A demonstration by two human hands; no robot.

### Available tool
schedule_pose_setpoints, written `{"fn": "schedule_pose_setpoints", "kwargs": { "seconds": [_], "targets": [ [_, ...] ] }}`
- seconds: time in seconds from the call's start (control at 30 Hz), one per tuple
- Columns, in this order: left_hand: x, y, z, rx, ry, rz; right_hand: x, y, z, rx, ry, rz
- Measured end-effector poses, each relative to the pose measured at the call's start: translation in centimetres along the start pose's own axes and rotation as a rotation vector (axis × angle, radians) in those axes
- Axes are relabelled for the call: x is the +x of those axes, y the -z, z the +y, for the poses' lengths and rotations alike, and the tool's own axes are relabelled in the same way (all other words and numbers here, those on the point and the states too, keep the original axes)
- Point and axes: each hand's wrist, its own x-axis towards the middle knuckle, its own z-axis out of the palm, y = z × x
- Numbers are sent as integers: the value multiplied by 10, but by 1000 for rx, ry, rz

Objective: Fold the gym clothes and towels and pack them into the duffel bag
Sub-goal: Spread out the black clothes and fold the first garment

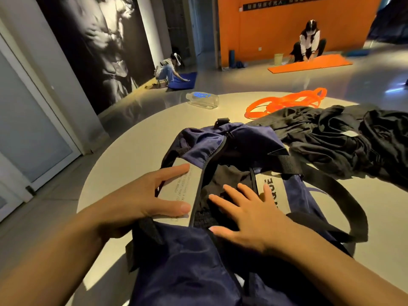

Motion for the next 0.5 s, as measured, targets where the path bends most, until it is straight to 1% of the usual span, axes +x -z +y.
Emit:
{"fn": "schedule_pose_setpoints", "kwargs": {
  "seconds": [0.07,0.13,0.17,0.2,0.27,0.3,0.43,0.5],
  "targets": [
    [0,2,-3,-2,6,4,-8,8,7,-78,-113,179],
    [1,3,-6,-1,5,-2,-15,14,17,-257,-290,346],
    [1,3,-8,3,2,-2,-20,16,23,-281,-393,327],
    [2,4,-10,10,1,2,-23,14,32,-222,-474,255],
    [1,4,-15,61,-1,14,-32,16,42,17,-517,109],
    [1,4,-17,115,-5,22,-36,18,46,118,-514,107],
    [1,2,-24,271,-28,39,-52,22,59,423,-417,212],
    [2,0,-22,297,-62,54,-61,29,65,671,-356,259]
  ]
}}
